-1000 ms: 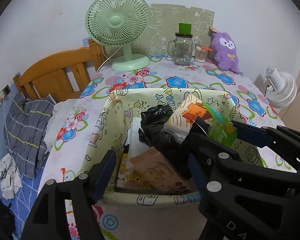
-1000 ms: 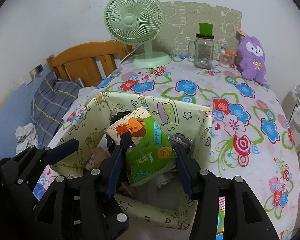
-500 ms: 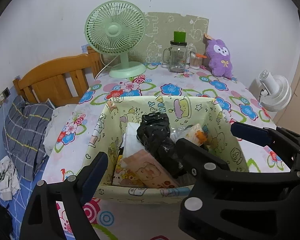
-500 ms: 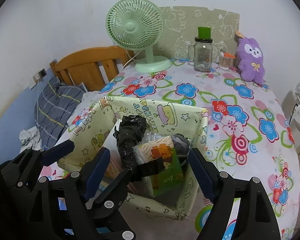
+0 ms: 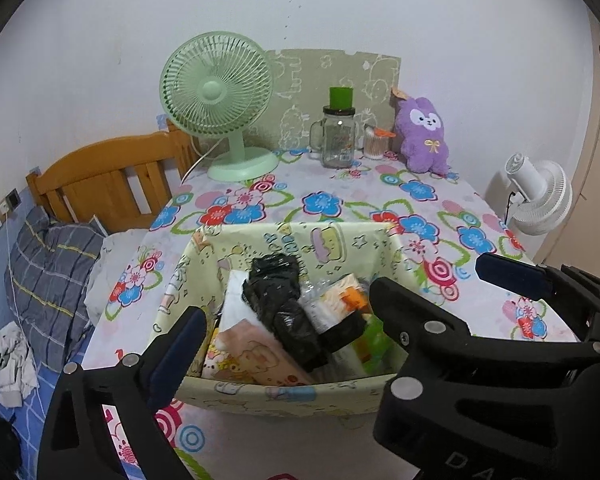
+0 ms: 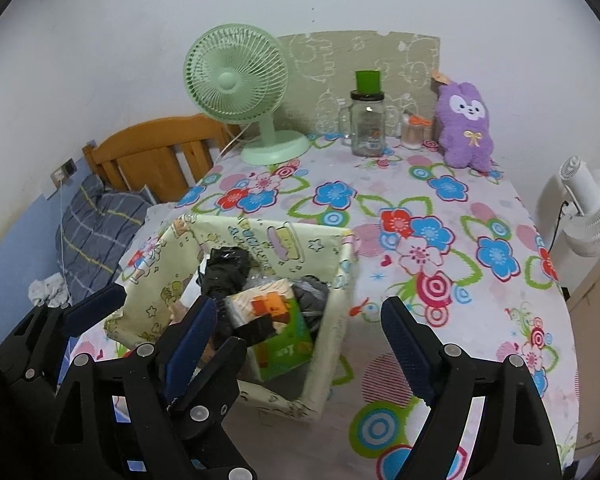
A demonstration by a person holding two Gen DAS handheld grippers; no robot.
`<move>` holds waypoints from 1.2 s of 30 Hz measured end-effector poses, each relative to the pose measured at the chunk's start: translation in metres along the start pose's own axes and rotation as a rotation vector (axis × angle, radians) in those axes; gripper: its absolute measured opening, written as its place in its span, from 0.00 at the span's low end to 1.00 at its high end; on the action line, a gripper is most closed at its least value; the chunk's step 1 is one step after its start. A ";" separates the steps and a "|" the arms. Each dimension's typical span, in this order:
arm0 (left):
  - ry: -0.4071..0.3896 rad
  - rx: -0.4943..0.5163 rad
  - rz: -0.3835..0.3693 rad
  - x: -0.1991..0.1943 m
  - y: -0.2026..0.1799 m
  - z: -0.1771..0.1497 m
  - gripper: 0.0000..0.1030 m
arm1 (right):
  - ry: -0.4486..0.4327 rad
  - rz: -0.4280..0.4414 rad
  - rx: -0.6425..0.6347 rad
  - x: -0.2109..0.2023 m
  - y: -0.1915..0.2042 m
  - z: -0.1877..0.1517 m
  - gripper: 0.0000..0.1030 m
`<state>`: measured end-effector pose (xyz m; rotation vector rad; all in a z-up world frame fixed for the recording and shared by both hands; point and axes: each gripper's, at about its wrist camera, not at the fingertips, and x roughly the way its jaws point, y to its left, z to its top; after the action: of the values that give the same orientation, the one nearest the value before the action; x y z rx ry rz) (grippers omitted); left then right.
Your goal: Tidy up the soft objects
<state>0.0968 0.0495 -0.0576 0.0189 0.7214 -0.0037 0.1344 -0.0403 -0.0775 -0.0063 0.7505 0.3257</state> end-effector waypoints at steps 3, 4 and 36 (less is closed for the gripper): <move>-0.007 0.011 -0.008 -0.004 -0.008 0.002 0.98 | -0.014 -0.011 0.010 -0.008 -0.009 0.000 0.84; -0.010 0.017 -0.012 -0.005 -0.012 0.002 0.98 | -0.016 -0.017 0.014 -0.011 -0.012 -0.001 0.84; -0.139 0.056 -0.029 -0.082 -0.082 0.006 1.00 | -0.267 -0.195 0.111 -0.142 -0.093 -0.030 0.98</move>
<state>0.0387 -0.0327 -0.0006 0.0608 0.5822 -0.0522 0.0446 -0.1733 -0.0149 0.0668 0.4976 0.0953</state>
